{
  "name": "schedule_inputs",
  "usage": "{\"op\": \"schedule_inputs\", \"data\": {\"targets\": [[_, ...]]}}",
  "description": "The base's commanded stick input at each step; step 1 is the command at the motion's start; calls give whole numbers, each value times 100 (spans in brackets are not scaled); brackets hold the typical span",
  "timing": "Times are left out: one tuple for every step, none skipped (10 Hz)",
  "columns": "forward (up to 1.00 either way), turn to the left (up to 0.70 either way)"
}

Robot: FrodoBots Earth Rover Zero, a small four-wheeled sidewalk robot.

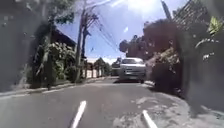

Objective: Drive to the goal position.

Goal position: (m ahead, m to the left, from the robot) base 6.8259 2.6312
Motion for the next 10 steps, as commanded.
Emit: {"op": "schedule_inputs", "data": {"targets": [[85, 10], [85, 9], [85, 1], [85, -4], [85, -27], [85, -31], [85, -32], [85, -23], [85, -7], [85, -1]]}}
